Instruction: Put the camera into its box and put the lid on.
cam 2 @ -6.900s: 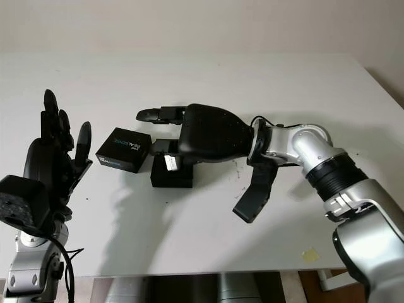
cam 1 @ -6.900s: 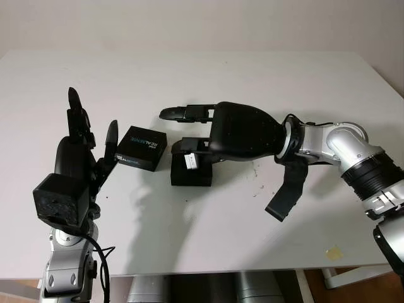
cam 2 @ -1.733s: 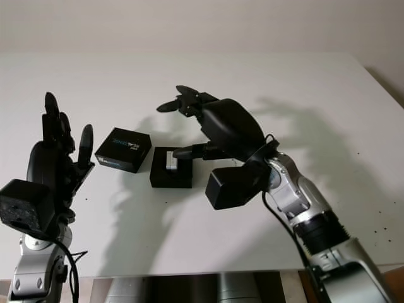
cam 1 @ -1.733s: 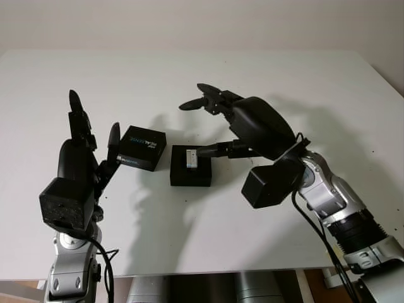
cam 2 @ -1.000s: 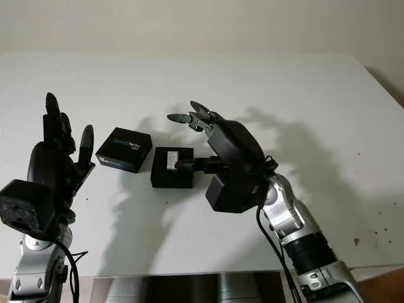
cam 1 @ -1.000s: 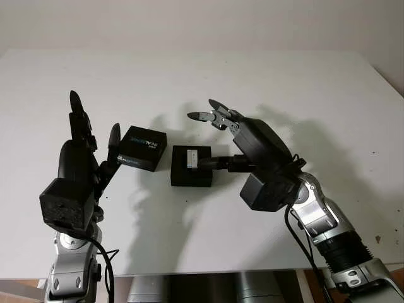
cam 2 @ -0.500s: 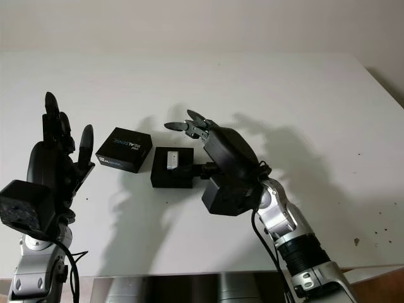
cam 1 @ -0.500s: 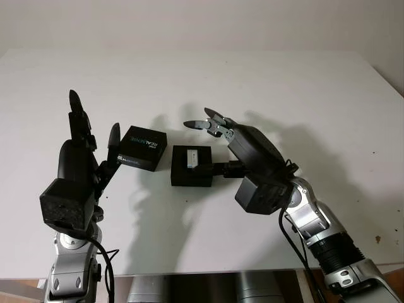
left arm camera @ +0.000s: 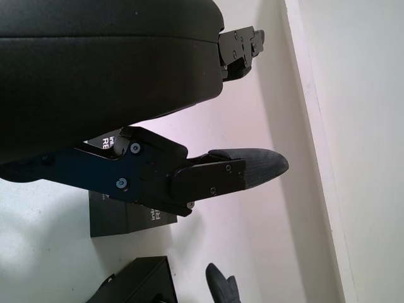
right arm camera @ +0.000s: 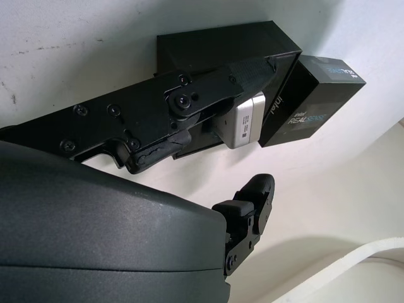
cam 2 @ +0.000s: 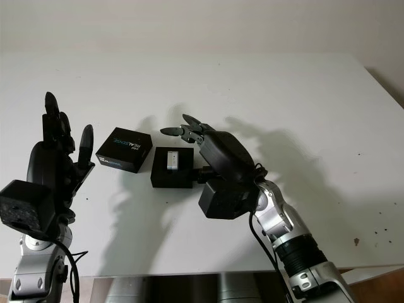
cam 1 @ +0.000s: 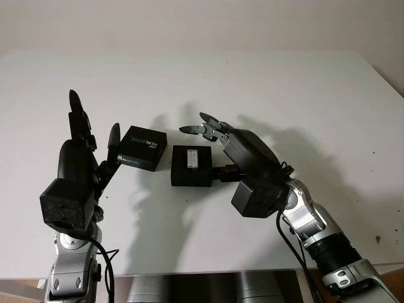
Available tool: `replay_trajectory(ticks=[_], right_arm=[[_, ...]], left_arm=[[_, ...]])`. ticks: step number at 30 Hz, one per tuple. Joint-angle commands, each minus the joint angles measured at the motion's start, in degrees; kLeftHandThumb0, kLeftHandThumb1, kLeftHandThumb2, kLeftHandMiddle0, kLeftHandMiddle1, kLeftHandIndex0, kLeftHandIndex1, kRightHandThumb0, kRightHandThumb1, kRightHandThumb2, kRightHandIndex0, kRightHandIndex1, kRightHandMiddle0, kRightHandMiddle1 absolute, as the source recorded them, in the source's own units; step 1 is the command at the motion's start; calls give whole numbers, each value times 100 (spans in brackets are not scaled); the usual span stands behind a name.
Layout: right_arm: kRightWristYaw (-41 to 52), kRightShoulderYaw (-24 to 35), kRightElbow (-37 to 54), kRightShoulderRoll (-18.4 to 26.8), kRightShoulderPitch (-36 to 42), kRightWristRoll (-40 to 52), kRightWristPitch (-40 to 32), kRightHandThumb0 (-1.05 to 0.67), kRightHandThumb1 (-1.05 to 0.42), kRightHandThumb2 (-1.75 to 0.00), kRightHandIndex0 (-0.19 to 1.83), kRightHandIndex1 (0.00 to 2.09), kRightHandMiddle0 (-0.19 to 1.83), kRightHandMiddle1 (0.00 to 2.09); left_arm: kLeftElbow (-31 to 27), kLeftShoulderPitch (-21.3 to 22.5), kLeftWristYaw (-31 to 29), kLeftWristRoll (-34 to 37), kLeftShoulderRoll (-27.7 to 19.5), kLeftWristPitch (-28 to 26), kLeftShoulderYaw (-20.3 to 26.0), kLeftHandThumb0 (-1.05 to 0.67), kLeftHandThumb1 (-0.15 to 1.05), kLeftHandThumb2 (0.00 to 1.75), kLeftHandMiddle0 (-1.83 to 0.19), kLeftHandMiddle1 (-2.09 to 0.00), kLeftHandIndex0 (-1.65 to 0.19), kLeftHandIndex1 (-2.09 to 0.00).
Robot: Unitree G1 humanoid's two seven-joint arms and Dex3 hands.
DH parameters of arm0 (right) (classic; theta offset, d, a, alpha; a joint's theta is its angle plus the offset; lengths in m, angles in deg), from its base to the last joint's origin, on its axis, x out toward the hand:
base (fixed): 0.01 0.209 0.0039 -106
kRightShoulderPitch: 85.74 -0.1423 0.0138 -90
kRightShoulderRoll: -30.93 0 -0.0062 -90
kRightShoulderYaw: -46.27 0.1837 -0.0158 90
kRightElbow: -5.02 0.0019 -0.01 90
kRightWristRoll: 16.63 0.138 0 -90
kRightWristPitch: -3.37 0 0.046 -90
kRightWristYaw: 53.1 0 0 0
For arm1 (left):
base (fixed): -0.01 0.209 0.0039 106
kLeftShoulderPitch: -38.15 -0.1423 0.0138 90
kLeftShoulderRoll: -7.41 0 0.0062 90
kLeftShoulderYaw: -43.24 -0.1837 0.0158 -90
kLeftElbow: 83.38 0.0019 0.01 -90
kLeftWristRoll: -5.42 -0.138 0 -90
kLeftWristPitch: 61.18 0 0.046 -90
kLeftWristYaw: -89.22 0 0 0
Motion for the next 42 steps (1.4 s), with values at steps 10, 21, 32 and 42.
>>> replay_trajectory(ticks=[10, 21, 32, 42], right_arm=[[-501, -54, -462, -169, -110, -258, 95, -65, -95, -6, 23, 7, 17, 93], [-713, -80, -800, -213, -235, -338, 122, -61, -95, -5, 28, 8, 20, 109], [-1233, -202, -1146, -277, -378, -561, 214, -49, -96, -6, 37, 11, 27, 118], [-1460, -221, -1461, -324, -479, -532, 489, -40, -99, -6, 42, 12, 34, 121]], left_arm=[[-51, 3, -4, 7, -5, 52, -1, -55, 105, 52, 18, -5, 19, 0], [-57, -20, -23, 25, 3, 66, -3, -56, 105, 52, 19, -5, 19, 0], [-96, -79, 44, -44, 25, 69, -21, -56, 105, 52, 18, -5, 19, -1], [-78, -66, 24, 32, 26, 60, -24, -56, 105, 51, 19, -4, 19, 0]])
